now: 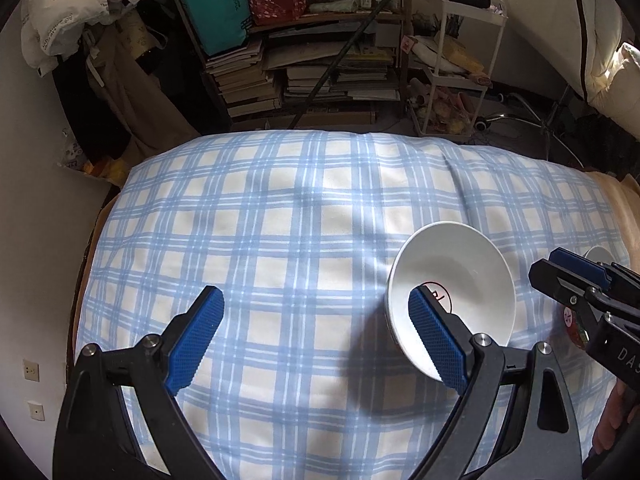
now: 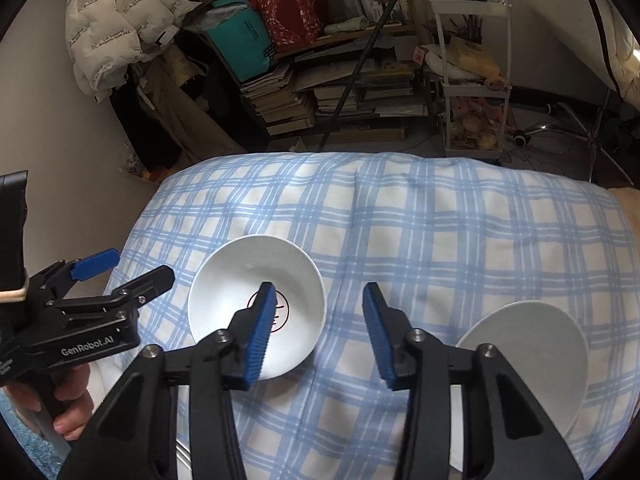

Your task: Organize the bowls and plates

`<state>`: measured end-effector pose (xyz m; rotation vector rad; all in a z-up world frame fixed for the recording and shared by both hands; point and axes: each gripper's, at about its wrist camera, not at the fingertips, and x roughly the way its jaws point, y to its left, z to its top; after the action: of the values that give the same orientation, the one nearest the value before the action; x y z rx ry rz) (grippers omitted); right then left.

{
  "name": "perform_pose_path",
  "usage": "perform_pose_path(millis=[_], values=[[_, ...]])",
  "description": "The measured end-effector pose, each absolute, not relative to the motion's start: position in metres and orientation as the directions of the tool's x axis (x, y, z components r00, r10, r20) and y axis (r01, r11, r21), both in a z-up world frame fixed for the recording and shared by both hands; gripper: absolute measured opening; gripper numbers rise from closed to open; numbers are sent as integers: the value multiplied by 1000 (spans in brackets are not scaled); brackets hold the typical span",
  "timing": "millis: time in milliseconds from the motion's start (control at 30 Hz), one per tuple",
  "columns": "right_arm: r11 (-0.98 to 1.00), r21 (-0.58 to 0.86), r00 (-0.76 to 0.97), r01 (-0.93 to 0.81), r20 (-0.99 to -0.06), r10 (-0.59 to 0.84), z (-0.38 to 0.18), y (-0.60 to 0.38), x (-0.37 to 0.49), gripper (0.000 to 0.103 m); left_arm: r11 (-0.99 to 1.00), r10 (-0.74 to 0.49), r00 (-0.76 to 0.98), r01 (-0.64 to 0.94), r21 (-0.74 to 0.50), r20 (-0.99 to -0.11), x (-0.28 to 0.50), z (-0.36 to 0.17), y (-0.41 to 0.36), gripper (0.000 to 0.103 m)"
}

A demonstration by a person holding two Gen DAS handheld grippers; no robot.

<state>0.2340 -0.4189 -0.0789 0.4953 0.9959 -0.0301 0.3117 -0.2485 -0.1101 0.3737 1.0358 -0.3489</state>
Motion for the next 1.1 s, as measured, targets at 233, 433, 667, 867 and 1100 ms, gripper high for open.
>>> perform_pose_path(millis=[233,433,667,867,1100], values=[[878,406,513,255,-826,234,-106,-415,242,34,868,-79,431,473,151,-899,315,-132,-257,82],[874,416,499,250,-829,252,-118,-410,245,27,865,-98,359,492,99,-928,314,-151,-262,40],[860,450,495,242,-819,289,-128,-405,246,11,863,-155,311,505,25,-938,306,-154,-270,9],[863,410,455,296,-855,250,-138,-398,243,11,865,-172,288,502,-4,-942,303,-147,-273,8],[861,413,491,296,-839,234,-114,-393,233,11,873,-154,281,488,3,-947,294,-140,-260,9]])
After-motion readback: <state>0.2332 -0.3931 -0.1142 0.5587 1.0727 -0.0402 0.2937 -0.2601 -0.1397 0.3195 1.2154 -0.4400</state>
